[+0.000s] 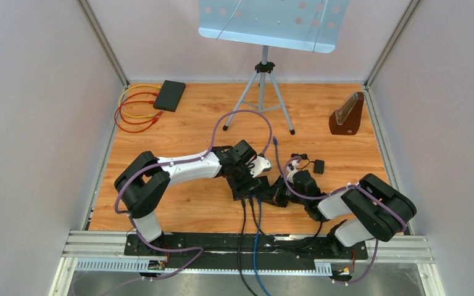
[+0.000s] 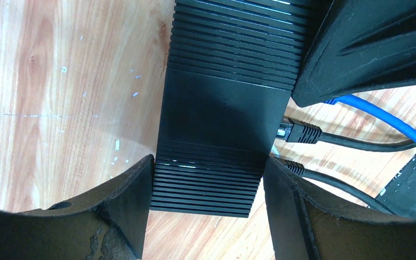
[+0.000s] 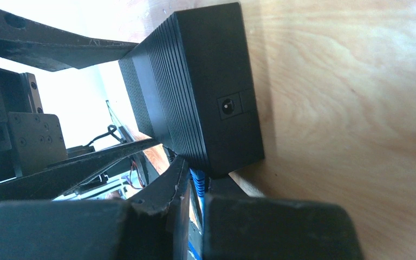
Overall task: Pull the plug from the switch port
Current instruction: Pull the connector from the switch port.
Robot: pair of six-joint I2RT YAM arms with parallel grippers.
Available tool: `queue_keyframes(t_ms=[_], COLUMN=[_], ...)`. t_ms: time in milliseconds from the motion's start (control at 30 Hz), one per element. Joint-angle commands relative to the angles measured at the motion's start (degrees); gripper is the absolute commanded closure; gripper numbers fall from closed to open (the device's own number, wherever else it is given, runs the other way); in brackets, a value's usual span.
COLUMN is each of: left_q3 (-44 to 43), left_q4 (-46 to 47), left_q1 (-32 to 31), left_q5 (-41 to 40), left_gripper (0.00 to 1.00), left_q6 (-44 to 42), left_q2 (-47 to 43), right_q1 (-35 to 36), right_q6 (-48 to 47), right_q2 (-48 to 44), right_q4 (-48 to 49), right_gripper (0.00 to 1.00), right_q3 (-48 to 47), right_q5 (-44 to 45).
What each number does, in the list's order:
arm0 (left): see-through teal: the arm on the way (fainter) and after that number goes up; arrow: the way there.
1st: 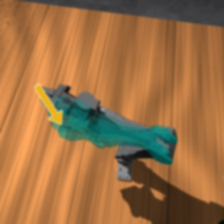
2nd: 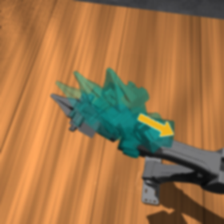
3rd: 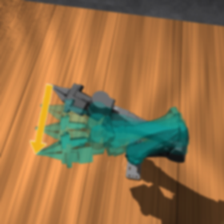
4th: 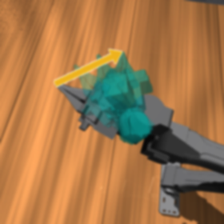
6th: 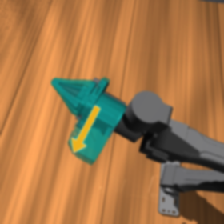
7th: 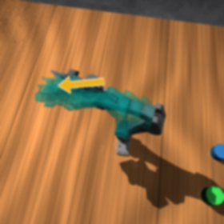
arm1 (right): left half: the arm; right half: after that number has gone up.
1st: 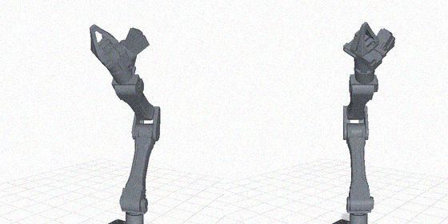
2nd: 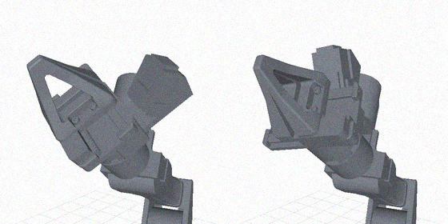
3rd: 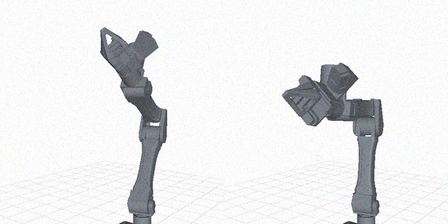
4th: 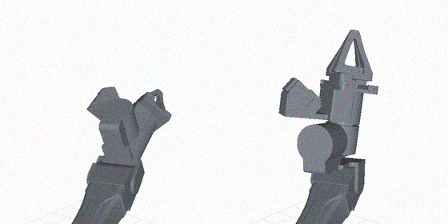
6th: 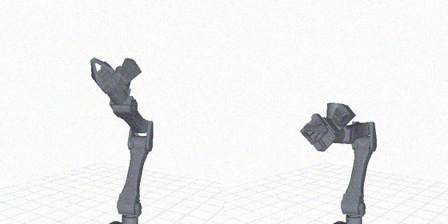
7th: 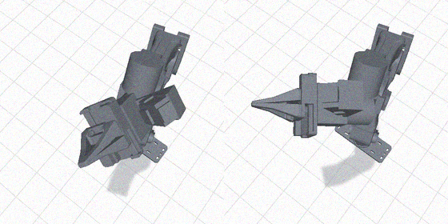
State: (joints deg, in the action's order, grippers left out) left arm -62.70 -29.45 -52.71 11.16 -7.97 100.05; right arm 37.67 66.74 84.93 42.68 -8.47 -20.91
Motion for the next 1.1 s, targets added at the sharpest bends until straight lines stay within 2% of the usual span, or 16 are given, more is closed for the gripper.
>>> queue_keyframes(t_ms=[0,133,300,500,533,700,767,867,1067], left_q3=[1.25,1.20,1.02,1.22,1.24,1.04,0.96,0.69,-0.33], left_q4=[2.76,2.65,2.59,2.73,2.78,2.96,2.92,2.70,2.39], left_q1=[-1.95,-1.96,-1.96,-1.96,-1.92,-1.95,-1.96,-1.92,-1.96], left_q5=[3.42,3.04,2.76,2.31,2.30,2.18,1.76,1.45,1.37], left_gripper=[0.46,0.46,0.46,0.46,0.46,0.47,0.47,0.48,0.48], left_q6=[0.38,0.38,0.43,0.67,0.74,0.99,1.09,0.91,0.72], left_q2=[2.71,2.71,2.72,2.68,2.76,3.08,3.08,3.27,4.01], right_q1=[0.83,0.83,0.87,0.31,0.23,0.62,0.55,0.61,0.56], right_q6=[-6.23,-10.82,-13.09,-7.28,-6.73,-12.44,-13.80,-12.43,-12.79], right_q2=[3.36,4.31,3.67,0.99,0.83,-2.74,-4.50,-6.10,-11.65], right_q4=[-4.64,-5.26,-9.33,0.92,0.03,-17.47,-17.58,-12.76,-14.68], right_gripper=[1.00,1.00,1.00,1.00,1.00,1.00,1.00,1.00,1.00], right_q3=[-2.84,-3.79,-5.26,-1.10,-1.44,-5.54,-5.32,-3.21,-1.68], right_q5=[-3.34,-8.21,-8.34,-11.49,-11.42,-4.87,-5.89,-11.16,-9.89])
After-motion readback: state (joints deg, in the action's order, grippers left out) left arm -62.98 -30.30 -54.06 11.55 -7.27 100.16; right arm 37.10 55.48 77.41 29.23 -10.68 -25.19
